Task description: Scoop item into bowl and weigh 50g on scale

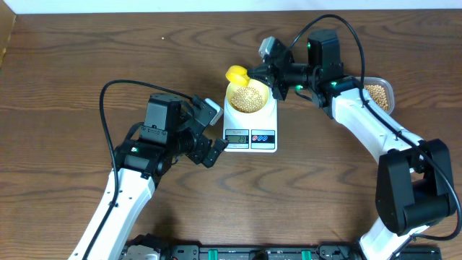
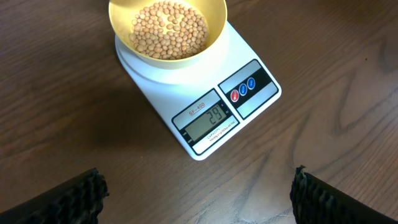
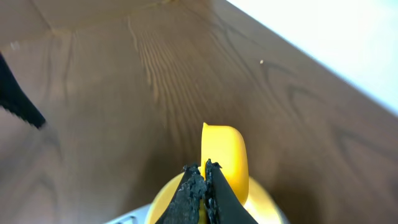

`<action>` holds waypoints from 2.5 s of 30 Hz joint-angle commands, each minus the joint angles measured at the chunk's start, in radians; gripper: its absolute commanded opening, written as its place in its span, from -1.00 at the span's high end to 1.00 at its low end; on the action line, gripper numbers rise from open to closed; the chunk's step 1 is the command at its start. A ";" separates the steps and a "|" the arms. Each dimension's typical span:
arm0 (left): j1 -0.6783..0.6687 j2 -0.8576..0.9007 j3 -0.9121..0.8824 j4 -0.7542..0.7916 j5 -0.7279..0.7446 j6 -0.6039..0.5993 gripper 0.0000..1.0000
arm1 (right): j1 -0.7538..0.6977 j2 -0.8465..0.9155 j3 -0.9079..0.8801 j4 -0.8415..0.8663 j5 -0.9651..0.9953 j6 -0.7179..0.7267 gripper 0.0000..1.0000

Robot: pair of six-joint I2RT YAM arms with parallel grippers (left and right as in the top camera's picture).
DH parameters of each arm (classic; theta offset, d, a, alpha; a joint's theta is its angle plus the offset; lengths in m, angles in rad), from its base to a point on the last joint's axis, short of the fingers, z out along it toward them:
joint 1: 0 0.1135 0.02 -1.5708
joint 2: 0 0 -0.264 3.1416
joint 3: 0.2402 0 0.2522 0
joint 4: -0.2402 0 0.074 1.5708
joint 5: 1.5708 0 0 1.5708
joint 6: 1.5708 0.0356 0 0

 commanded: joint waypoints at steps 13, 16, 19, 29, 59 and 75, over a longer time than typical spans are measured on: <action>0.004 0.002 -0.001 0.002 -0.009 -0.006 -0.94 | -0.210 -0.206 0.002 -0.074 -0.033 0.597 0.98; 0.004 0.002 -0.001 0.002 -0.009 -0.006 -0.93 | -0.277 -0.236 0.002 -0.157 -0.032 0.590 0.97; 0.004 0.002 -0.001 0.002 -0.009 -0.006 -0.93 | -0.336 -0.260 0.002 -0.261 -0.024 0.524 0.97; 0.004 0.002 -0.001 0.002 -0.009 -0.006 -0.93 | -0.420 -0.332 0.002 -0.555 0.278 0.355 0.98; 0.004 0.002 -0.001 0.002 -0.009 -0.006 -0.93 | -0.422 -0.345 -0.073 -0.655 0.903 0.315 0.98; 0.004 0.002 -0.001 0.002 -0.009 -0.006 -0.93 | -0.421 -0.298 -0.214 -0.432 0.850 0.350 0.98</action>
